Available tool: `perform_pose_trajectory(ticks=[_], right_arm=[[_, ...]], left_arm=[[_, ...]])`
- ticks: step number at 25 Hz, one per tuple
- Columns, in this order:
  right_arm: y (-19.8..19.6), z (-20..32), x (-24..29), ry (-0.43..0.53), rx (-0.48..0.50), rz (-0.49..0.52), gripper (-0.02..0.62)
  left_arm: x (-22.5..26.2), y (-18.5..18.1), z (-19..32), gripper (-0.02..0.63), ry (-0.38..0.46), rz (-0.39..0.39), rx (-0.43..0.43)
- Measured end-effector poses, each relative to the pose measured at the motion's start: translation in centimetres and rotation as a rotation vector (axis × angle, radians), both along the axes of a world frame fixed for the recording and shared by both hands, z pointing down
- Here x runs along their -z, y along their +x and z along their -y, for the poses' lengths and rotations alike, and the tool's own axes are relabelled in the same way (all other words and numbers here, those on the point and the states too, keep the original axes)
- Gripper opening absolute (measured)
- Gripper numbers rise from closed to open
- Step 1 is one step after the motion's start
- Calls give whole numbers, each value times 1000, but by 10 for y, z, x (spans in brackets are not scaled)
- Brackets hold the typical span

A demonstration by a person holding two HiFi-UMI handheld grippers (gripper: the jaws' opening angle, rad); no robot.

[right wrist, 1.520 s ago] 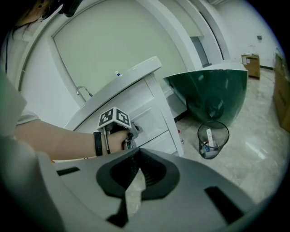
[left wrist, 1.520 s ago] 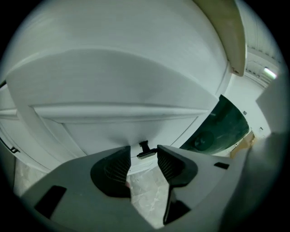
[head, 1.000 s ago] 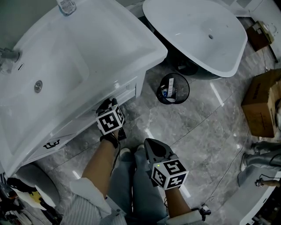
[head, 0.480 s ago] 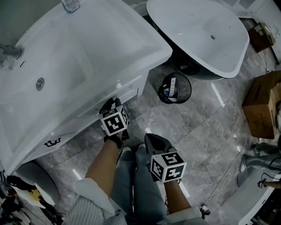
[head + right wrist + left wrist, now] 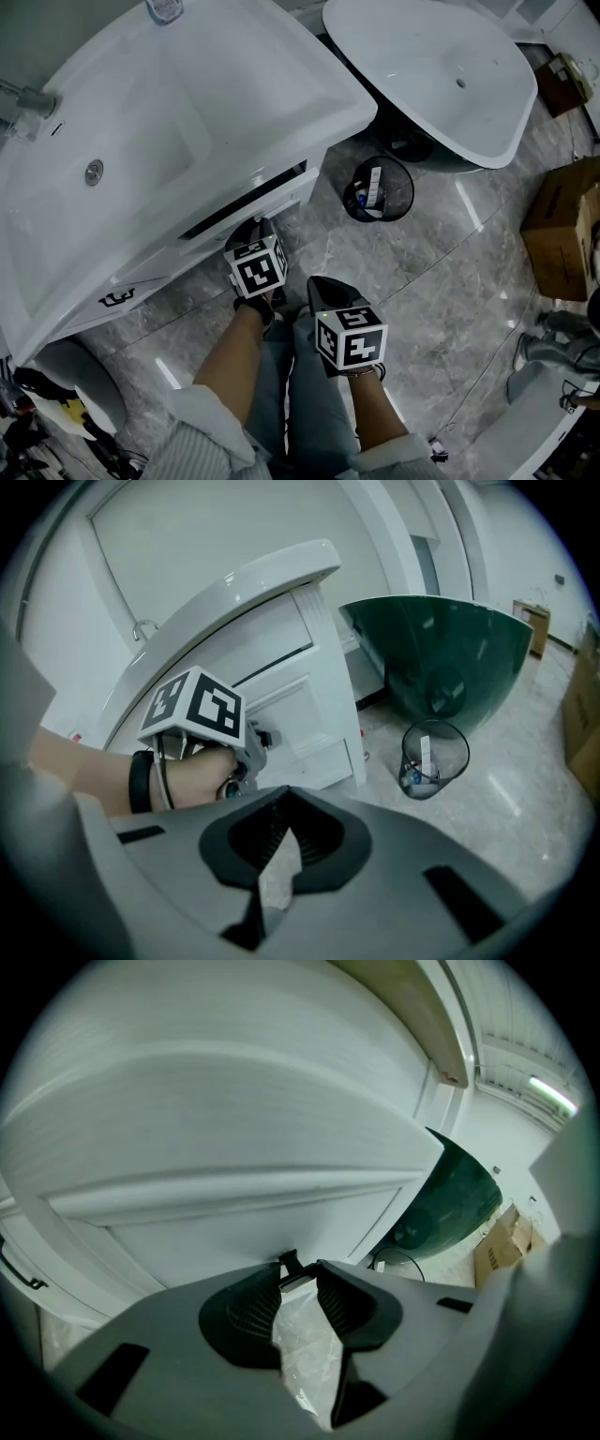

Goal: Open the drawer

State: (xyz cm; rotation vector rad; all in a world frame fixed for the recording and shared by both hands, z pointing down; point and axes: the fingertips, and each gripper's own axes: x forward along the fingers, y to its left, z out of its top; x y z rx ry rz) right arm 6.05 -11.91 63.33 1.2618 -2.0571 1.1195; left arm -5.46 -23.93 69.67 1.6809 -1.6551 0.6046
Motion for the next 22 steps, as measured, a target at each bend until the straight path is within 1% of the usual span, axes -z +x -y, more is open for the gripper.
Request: perform_pose_trajectory(ticks=[9, 16, 22], right_arm=[[6, -1, 0, -28, 20, -27, 9], [8, -4, 4, -44, 30, -26, 9], [11, -7, 4, -63, 39, -31, 9]], left_arm=[[0, 11, -23, 130, -35, 2, -24], [-6, 18, -38, 129, -70, 3, -34], [-7, 22, -46, 129, -72, 10, -38]])
